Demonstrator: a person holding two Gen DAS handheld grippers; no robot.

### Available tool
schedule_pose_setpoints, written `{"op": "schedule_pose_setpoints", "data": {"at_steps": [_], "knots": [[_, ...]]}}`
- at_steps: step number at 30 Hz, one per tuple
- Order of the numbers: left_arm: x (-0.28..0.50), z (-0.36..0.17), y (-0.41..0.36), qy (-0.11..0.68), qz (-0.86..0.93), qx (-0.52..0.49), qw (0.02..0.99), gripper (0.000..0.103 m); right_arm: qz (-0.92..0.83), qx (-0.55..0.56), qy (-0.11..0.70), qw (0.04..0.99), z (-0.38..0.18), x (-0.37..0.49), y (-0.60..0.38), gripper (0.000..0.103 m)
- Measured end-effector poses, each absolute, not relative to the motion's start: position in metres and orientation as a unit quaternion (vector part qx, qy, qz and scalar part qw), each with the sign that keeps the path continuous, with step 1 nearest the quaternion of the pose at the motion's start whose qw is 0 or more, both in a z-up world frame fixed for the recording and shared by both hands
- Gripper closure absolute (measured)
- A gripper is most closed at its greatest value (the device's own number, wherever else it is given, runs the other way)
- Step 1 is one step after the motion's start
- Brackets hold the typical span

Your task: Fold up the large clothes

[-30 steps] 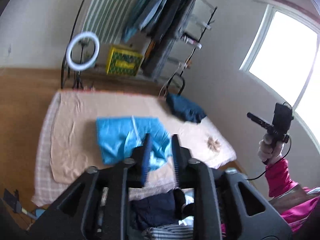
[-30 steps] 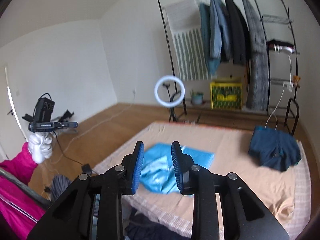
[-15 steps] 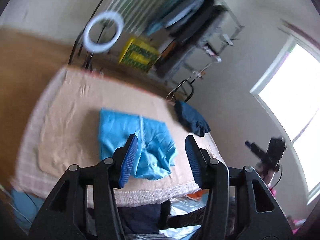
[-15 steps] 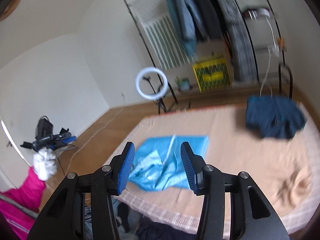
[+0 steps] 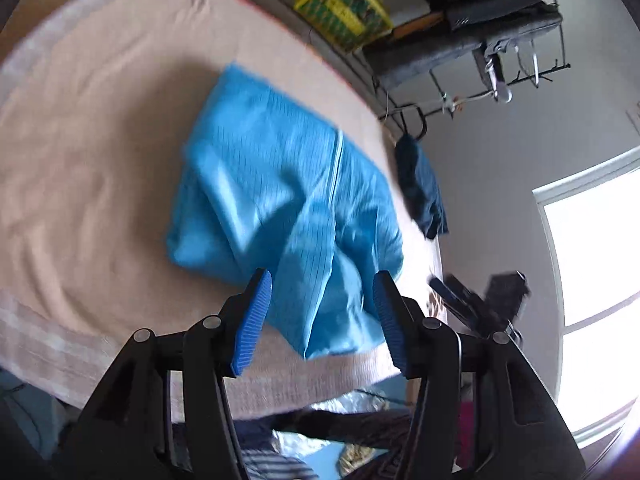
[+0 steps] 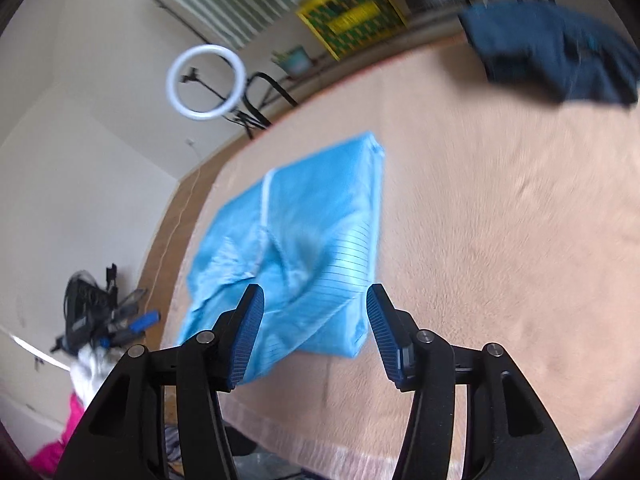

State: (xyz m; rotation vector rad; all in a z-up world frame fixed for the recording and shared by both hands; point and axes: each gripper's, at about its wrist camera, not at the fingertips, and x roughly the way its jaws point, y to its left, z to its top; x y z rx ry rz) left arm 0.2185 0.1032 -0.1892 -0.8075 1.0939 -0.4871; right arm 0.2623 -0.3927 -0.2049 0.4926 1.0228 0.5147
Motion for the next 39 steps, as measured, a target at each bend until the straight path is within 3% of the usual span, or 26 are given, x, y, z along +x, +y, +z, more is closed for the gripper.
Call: {"op": "schedule_pose_setpoints", "data": {"at_steps": [8, 10, 11, 12, 17, 21, 23, 25, 26, 27, 34, 35, 37, 38, 39], "knots": [[0.222, -0.232, 0.081, 0.542, -0.205, -0.381, 0.721, 0.047, 0.242, 0.265, 0.510, 0.782, -0.240, 0.286, -0.381, 0.051], [0.224, -0.237, 0.072, 0.552, -0.207, -0.356, 0.725, 0.064, 0.243, 0.254, 0.520, 0.778, -0.247, 0.292, -0.374, 0.057], [0.225, -0.239, 0.068, 0.559, -0.212, -0.344, 0.725, 0.093, 0.247, 0.248, 0.525, 0.776, -0.250, 0.294, -0.371, 0.078], [0.225, -0.242, 0.065, 0.564, -0.211, -0.334, 0.726, 0.100, 0.249, 0.240, 0.535, 0.771, -0.253, 0.295, -0.367, 0.100], [0.215, -0.247, 0.067, 0.563, -0.195, -0.308, 0.742, 0.100, 0.241, 0.179, 0.533, 0.791, -0.244, 0.291, -0.361, 0.100], [0.209, -0.254, 0.060, 0.571, -0.196, -0.293, 0.741, 0.100, 0.227, 0.124, 0.542, 0.800, -0.247, 0.286, -0.350, 0.090], [0.208, -0.244, 0.063, 0.570, -0.200, -0.292, 0.742, 0.094, 0.246, 0.118, 0.537, 0.798, -0.238, 0.280, -0.349, 0.089], [0.207, -0.227, 0.079, 0.542, -0.196, -0.302, 0.759, 0.075, 0.254, 0.121, 0.521, 0.806, -0.225, 0.269, -0.354, 0.082], [0.210, -0.221, 0.088, 0.529, -0.187, -0.311, 0.767, 0.053, 0.256, 0.129, 0.516, 0.807, -0.222, 0.265, -0.358, 0.074], [0.215, -0.217, 0.099, 0.515, -0.173, -0.325, 0.774, 0.039, 0.254, 0.144, 0.512, 0.807, -0.220, 0.262, -0.363, 0.071], [0.272, -0.235, 0.130, 0.496, -0.139, -0.398, 0.759, 0.038, 0.243, 0.235, 0.533, 0.776, -0.245, 0.264, -0.384, 0.071], [0.278, -0.240, 0.127, 0.501, -0.143, -0.400, 0.754, 0.042, 0.243, 0.239, 0.536, 0.772, -0.247, 0.270, -0.382, 0.071], [0.287, -0.252, 0.120, 0.517, -0.151, -0.388, 0.748, 0.081, 0.249, 0.244, 0.540, 0.766, -0.254, 0.272, -0.378, 0.076], [0.292, -0.254, 0.118, 0.525, -0.152, -0.378, 0.747, 0.103, 0.259, 0.253, 0.538, 0.761, -0.255, 0.272, -0.377, 0.094], [0.291, -0.254, 0.115, 0.525, -0.150, -0.371, 0.752, 0.103, 0.274, 0.268, 0.536, 0.753, -0.255, 0.273, -0.376, 0.099]]}}
